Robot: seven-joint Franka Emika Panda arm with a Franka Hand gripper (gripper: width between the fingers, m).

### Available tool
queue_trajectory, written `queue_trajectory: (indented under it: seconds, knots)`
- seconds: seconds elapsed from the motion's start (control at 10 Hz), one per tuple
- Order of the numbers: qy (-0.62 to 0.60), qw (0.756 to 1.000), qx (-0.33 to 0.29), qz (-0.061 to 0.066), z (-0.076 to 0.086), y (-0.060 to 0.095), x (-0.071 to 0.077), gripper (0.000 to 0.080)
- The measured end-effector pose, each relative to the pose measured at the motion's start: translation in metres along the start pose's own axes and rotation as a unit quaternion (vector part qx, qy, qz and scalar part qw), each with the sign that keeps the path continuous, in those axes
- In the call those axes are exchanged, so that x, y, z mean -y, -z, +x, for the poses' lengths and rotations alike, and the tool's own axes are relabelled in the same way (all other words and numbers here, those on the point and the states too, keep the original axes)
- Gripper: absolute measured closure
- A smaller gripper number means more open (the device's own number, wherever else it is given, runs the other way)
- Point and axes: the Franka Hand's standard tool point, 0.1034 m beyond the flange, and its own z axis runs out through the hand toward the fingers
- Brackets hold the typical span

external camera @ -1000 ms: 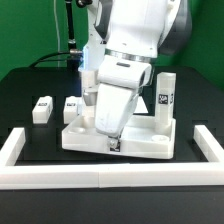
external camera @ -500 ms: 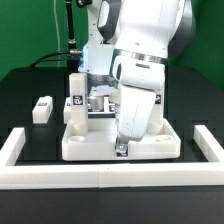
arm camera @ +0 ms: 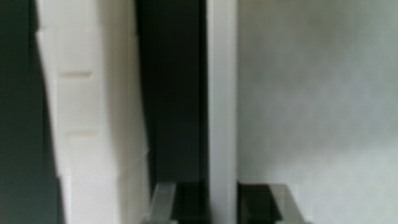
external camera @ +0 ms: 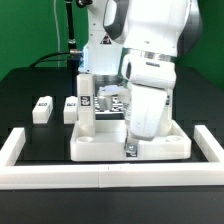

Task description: Assemble desk

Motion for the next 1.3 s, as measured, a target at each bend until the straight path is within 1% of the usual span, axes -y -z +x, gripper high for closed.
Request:
queue_trajectory:
  seconds: [0.2,0.4,0.5,0.6,0.7,0.8,0.9,1.1,1.2,1.3]
  knots:
    - [-0.003,1.0,-0.006,-0.007,0.017,0.0,-0.004,0.0732]
    - [-0.019,1.0,-0.006,-0.007,0.025,-0.003,-0.011,0.0732]
    - [-0.019,1.0,-0.004,-0.004,0.027,-0.004,-0.015,0.0732]
    - [-0.018,1.0,-0.001,-0.006,0.029,-0.006,-0.017,0.0732]
    - [-0.014,1.0,0.004,-0.003,0.03,-0.007,-0.02,0.0732]
    - [-0.01,1.0,0.015,0.007,0.03,-0.007,-0.021,0.0731]
    - [-0.001,1.0,0.023,0.013,0.03,-0.007,-0.021,0.0731]
    - [0.0,1.0,0.022,0.012,0.029,-0.007,-0.021,0.0731]
    - [-0.001,1.0,0.023,0.013,0.028,-0.008,-0.02,0.0657]
    - [-0.001,1.0,0.023,0.014,0.027,-0.008,-0.02,0.0517]
